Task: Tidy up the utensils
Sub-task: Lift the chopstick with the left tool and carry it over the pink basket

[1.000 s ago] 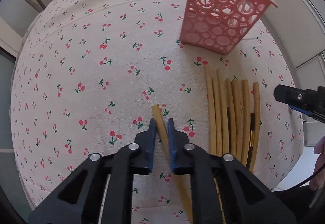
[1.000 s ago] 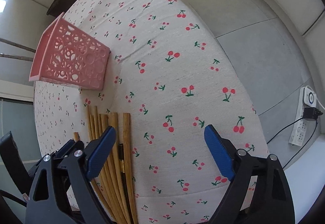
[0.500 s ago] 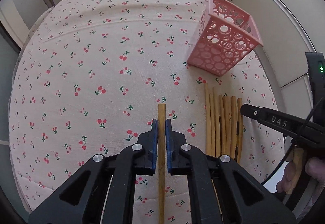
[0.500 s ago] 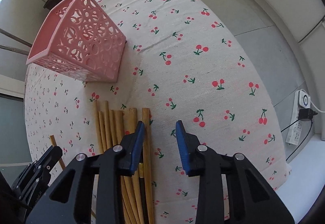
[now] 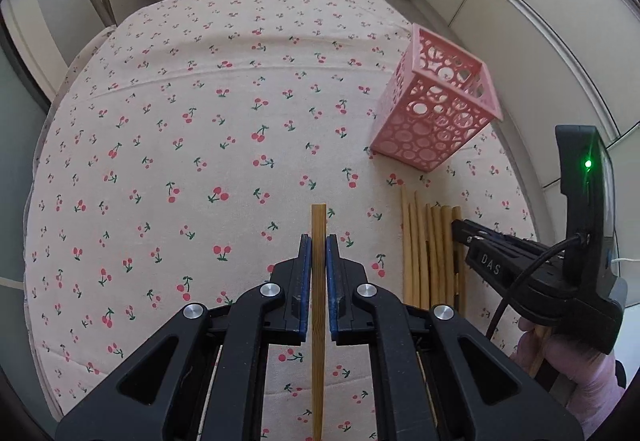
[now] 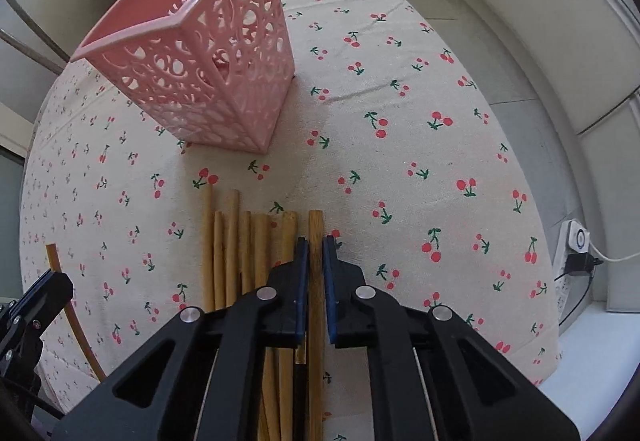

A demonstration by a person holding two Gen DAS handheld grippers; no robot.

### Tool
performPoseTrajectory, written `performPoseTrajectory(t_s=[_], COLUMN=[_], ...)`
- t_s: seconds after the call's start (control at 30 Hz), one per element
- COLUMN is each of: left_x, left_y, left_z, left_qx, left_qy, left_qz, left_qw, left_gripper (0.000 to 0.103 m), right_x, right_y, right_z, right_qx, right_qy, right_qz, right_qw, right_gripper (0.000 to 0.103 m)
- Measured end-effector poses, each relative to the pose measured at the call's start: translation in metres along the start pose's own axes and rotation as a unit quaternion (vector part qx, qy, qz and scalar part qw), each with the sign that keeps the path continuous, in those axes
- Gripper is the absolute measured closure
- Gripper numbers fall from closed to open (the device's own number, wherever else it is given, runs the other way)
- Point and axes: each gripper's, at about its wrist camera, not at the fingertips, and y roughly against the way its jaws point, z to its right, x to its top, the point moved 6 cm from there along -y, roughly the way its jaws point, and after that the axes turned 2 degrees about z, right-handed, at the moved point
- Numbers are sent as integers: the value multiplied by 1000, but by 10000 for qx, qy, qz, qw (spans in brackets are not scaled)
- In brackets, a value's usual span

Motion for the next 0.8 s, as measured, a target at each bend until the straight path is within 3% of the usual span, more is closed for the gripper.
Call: performPoseTrajectory(t_s=[0.13,0.33,0.57,0.8], left_x=[12,23,37,74], left_y=[22,70,111,168], left_z=[7,13,12,21], left_qx=[-247,-421,-230,-239], left_qy=[-91,-217,-129,-155], left_qz=[590,1682,2187,2788], left_qw=[9979,9846,9754,9599], left_gripper=[96,96,96,96], right_x=[9,26,32,67], right_y=[47,137,208,281], right_z=[9,23,49,63], right_qx=[493,853,747,875], right_qy=[-43,138,330,129], right_qz=[739,2091,2791,3524], right_qw=[9960,9741,9568,9316], right_gripper=[95,95,95,95])
